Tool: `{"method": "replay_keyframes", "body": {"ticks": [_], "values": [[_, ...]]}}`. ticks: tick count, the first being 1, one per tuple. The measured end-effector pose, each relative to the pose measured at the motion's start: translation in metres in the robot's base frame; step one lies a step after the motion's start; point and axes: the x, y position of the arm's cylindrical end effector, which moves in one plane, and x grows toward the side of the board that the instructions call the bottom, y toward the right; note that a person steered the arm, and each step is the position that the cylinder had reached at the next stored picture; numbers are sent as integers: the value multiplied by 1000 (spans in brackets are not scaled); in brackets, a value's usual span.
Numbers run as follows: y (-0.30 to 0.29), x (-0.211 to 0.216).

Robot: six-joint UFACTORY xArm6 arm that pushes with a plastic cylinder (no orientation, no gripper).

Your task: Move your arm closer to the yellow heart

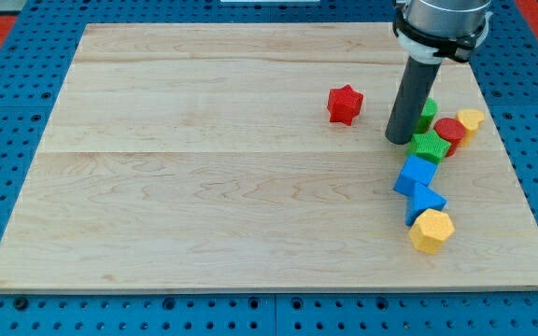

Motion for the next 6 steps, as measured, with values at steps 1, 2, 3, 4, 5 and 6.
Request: {"method": "replay_keyframes", "body": {"ticks": [1, 2, 3, 4, 5, 6], "values": [[-29, -15], [-58, -34], [-93, -8], [-95, 48], [-97, 134], [-87, 194]]}}
